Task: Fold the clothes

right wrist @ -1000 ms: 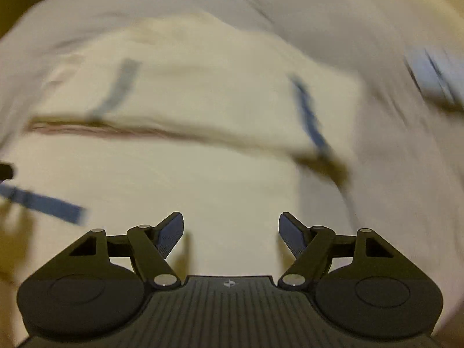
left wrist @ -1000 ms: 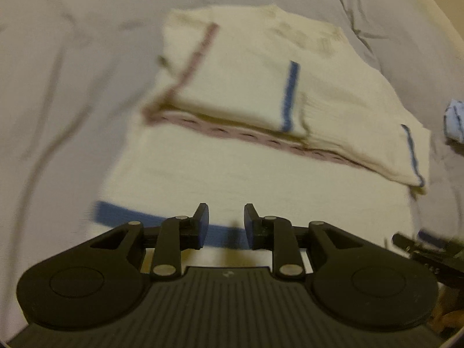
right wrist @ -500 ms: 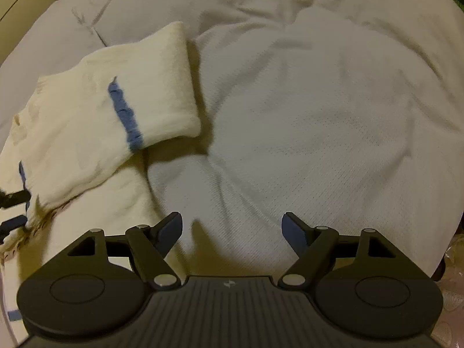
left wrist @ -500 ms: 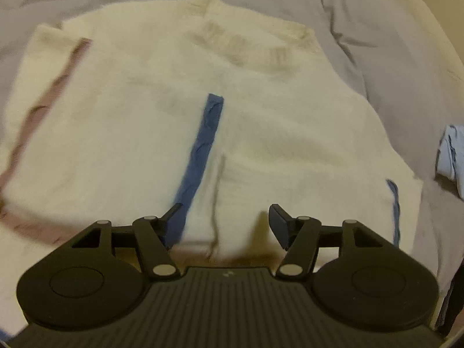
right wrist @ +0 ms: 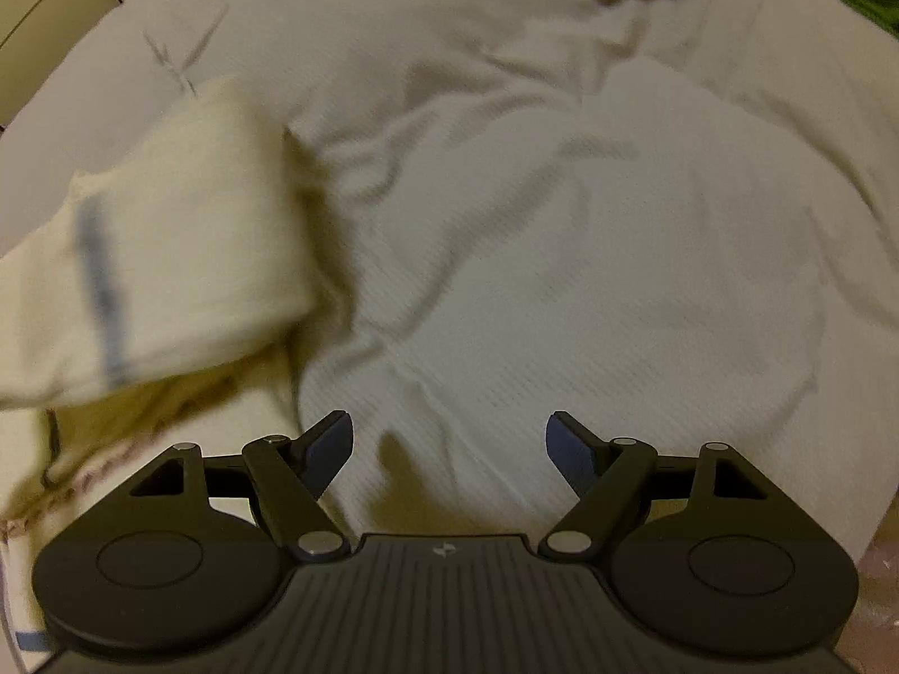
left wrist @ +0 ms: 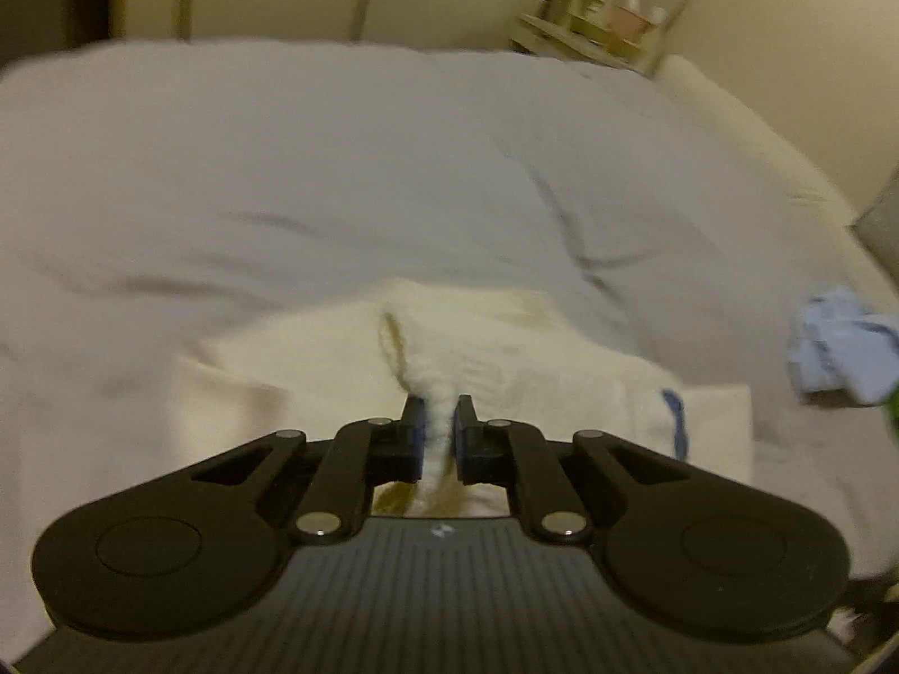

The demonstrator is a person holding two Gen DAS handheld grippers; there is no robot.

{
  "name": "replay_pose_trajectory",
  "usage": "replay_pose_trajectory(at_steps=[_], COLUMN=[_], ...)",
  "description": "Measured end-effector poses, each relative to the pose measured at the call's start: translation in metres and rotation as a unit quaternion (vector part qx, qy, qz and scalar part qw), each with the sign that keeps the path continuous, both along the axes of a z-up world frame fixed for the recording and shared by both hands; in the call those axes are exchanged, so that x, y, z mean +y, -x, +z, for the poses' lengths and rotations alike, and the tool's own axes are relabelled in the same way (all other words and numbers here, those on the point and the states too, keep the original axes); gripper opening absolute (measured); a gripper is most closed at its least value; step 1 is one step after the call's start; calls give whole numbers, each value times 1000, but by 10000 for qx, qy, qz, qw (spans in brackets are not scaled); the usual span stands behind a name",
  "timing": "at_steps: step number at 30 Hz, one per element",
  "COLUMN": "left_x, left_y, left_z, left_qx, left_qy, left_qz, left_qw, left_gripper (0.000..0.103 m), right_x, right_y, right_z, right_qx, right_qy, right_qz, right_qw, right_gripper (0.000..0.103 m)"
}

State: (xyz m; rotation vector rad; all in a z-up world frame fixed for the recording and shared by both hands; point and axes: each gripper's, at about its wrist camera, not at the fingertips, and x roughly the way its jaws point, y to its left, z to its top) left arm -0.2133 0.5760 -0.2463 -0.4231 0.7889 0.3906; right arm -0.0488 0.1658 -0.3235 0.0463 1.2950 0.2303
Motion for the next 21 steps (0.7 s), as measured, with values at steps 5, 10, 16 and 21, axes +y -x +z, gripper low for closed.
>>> replay_pose_trajectory(at_steps=[5,10,16,21], left_x=[32,34,45,57], left_y=[20,35,18,28], left_z=[-42,-38,-73,-72], left_qx=[789,550,1331,1543], left_qy=[-64,-268,-432,-490], left_qz=[98,250,-6,529], left_qw=[9968,9978,9902,9854], left_gripper=[7,7,12,19], right_x=[26,47,51,49], right_y=[1,6,16,23], right_z=[-2,0,-11,-9], right_qx=[-68,-167,16,-13], right_qy=[-13,9,153,255], right_qz=[224,518,547,618], right_qw=[9997,9985,9984,9978], right_gripper=[78,78,78,78])
